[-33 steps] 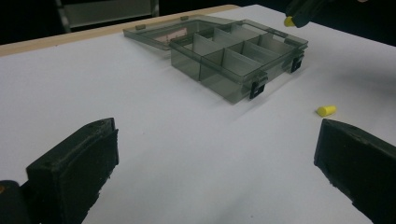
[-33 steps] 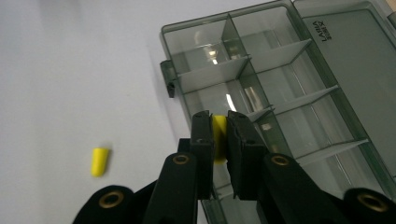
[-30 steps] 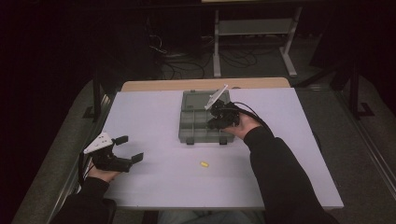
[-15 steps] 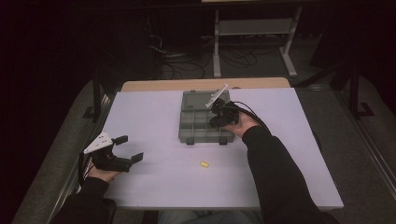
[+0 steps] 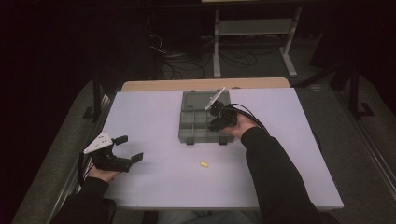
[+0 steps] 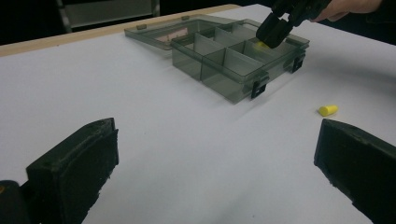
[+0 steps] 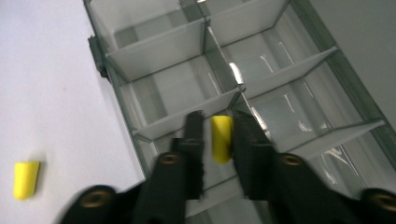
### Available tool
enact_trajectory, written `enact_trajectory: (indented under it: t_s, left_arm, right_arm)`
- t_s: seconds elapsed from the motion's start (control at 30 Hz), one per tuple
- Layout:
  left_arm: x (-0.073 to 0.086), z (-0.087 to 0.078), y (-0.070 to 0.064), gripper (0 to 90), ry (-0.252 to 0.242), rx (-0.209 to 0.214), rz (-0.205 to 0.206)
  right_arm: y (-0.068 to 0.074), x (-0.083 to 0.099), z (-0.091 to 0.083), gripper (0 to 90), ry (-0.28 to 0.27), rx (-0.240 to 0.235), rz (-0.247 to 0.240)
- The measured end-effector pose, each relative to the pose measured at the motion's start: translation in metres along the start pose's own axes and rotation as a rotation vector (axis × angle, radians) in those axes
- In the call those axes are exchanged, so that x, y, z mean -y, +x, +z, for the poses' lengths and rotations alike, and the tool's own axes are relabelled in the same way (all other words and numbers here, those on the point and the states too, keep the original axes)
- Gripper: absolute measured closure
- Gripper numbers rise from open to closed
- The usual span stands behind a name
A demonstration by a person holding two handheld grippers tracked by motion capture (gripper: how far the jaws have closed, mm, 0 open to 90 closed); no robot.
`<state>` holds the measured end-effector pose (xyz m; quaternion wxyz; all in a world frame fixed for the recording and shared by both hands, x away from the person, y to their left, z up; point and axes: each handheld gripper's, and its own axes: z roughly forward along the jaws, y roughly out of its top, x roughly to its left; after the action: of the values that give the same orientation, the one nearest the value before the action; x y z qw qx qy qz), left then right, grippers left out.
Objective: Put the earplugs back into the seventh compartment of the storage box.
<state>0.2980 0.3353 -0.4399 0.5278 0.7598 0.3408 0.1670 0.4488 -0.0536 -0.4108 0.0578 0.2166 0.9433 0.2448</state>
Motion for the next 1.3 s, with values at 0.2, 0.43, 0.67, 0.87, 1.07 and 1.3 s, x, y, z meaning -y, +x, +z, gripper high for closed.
enact_trajectory:
  t_s: [0.2, 0.43, 0.67, 0.87, 1.07, 1.3]
  left_arm:
    - [0.000, 0.000, 0.000, 0.0, 0.001, 0.000, -0.001]
    - [0.000, 0.000, 0.000, 0.0, 0.002, -0.001, -0.001]
    - [0.000, 0.000, 0.000, 0.0, 0.002, -0.003, 0.000]
    - [0.000, 0.000, 0.000, 0.0, 0.001, -0.004, 0.000]
    - [0.000, 0.000, 0.000, 0.0, 0.002, -0.001, 0.001]
    - [0.000, 0.000, 0.000, 0.0, 0.003, -0.001, 0.000]
  right_arm:
    - [0.004, -0.001, -0.010, 54.7, -0.032, 0.007, 0.004]
    - [0.014, -0.004, -0.025, 38.2, -0.055, 0.008, -0.016]
    - [0.026, -0.005, -0.033, 11.5, -0.062, 0.061, -0.010]
    - [0.039, -0.009, -0.038, 0.0, -0.062, 0.047, -0.031]
    - [0.052, -0.007, -0.040, 0.0, -0.107, 0.048, -0.038]
    - [0.062, 0.002, -0.037, 0.0, -0.114, 0.006, -0.043]
